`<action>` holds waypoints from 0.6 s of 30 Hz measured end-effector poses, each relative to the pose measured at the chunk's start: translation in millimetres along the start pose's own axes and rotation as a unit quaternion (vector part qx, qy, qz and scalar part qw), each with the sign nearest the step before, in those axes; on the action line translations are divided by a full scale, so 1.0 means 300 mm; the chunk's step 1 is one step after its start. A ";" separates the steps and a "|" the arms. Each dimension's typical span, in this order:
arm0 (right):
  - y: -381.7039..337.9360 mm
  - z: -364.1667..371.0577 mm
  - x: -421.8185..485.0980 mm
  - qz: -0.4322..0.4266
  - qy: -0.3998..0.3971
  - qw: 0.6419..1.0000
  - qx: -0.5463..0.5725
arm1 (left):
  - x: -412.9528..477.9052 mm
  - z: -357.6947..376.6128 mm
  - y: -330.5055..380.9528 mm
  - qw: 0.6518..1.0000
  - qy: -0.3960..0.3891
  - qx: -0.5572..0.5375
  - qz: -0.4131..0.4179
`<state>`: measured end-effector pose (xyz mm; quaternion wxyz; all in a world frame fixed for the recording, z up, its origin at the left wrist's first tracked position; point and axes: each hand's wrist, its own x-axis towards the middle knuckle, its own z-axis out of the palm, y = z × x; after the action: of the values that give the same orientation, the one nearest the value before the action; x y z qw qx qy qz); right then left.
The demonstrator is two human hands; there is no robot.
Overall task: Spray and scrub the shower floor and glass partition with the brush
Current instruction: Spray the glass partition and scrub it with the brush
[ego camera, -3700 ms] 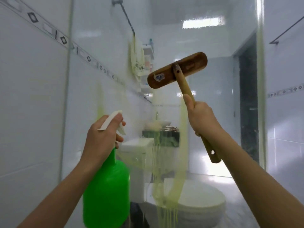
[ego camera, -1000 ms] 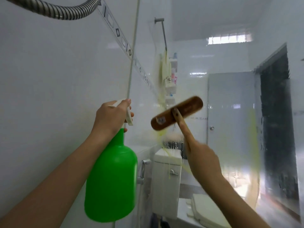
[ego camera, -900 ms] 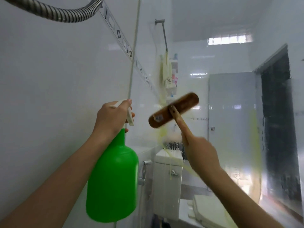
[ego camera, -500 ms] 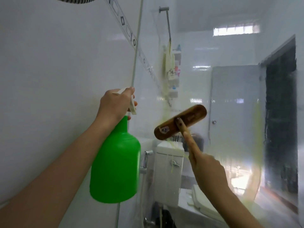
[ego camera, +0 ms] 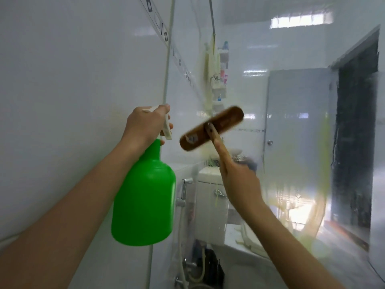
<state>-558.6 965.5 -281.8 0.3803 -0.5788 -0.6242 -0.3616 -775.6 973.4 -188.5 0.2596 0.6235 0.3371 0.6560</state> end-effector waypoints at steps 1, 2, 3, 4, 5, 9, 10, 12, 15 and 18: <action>-0.006 -0.006 0.071 0.003 -0.003 1.000 -0.003 | -0.001 0.000 -0.003 1.000 0.000 0.003 -0.001; -0.002 -0.007 0.109 0.004 0.000 1.000 0.000 | -0.003 0.002 -0.003 1.000 0.000 0.006 -0.001; 0.003 -0.005 0.095 0.010 0.010 1.000 0.007 | -0.001 0.002 -0.004 1.000 0.000 0.006 -0.001; 0.017 0.004 0.027 0.019 0.003 1.000 0.020 | 0.000 0.000 -0.003 1.000 0.001 0.004 -0.001; 0.034 0.016 -0.083 0.031 -0.014 0.999 0.033 | 0.002 -0.004 0.000 1.000 0.002 0.000 -0.001; 0.093 0.061 -0.405 0.068 -0.087 0.993 0.041 | 0.006 -0.017 0.012 1.000 0.001 -0.004 0.003; 0.093 0.073 -0.366 0.041 -0.065 0.996 0.040 | 0.005 -0.018 0.014 1.000 0.001 -0.003 0.003; 0.039 0.070 -0.159 -0.002 0.002 0.999 0.053 | 0.002 -0.021 0.021 1.000 0.002 -0.004 0.004; -0.023 0.056 0.118 -0.004 0.024 0.997 0.071 | -0.003 -0.028 0.023 1.000 0.002 0.005 0.000; 0.001 0.086 0.029 -0.003 0.021 0.996 0.087 | -0.002 -0.030 0.024 1.000 -0.001 0.005 0.000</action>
<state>-559.9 992.4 -285.4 0.4408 -0.5338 -0.6473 -0.3190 -784.0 967.2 -183.4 0.2569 0.6256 0.3399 0.6535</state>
